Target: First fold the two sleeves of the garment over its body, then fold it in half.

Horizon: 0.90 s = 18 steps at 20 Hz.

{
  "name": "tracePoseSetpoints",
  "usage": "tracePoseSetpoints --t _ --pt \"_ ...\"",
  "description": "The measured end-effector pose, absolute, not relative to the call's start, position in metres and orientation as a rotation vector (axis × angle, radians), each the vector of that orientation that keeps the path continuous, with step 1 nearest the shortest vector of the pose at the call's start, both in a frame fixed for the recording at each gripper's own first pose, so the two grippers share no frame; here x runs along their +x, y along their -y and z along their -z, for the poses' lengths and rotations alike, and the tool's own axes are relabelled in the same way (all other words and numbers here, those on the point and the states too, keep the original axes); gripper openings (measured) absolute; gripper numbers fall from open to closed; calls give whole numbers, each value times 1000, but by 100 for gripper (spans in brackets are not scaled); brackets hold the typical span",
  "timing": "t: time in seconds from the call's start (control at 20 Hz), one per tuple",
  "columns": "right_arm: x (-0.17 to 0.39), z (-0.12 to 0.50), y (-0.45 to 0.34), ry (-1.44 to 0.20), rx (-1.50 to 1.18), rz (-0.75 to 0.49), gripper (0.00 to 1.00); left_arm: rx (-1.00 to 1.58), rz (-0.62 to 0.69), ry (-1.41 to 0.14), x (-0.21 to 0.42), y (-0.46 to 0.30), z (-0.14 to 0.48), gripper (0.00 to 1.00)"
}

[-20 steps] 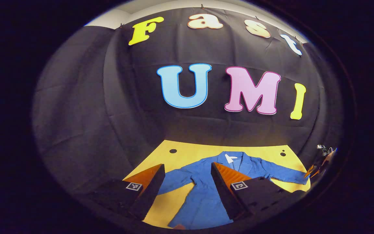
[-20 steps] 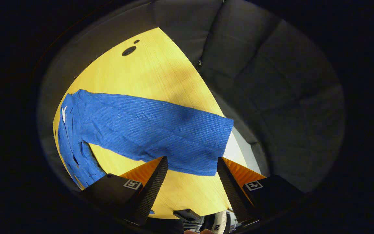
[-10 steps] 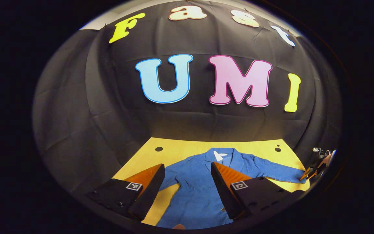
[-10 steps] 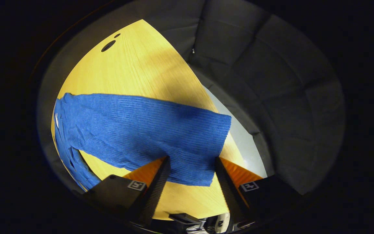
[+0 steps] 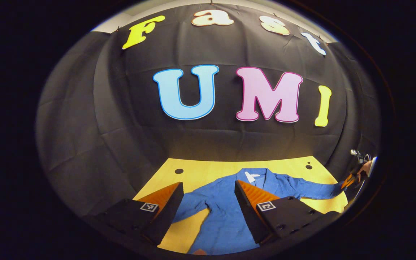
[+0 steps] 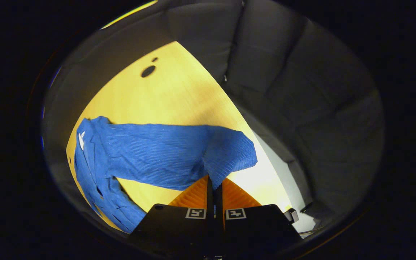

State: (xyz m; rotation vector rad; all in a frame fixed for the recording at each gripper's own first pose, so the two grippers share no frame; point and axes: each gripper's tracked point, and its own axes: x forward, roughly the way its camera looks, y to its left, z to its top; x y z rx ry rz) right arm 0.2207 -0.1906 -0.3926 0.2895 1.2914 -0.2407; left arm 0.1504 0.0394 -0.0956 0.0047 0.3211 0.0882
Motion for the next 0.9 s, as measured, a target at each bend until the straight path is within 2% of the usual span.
tracePoseSetpoints --t 0.2,0.5,0.7,0.9 --pt "270 310 120 -1107 224 137 5 6 -111 -313 135 -86 99 82" --pt "303 237 -41 -982 157 -111 5 -25 -214 -305 100 -165 107 82" --pt "311 232 -166 -968 159 -282 5 -35 -292 -309 75 -204 114 82" --pt "302 278 -270 -1039 191 -389 4 -56 -370 -324 48 -233 121 82"
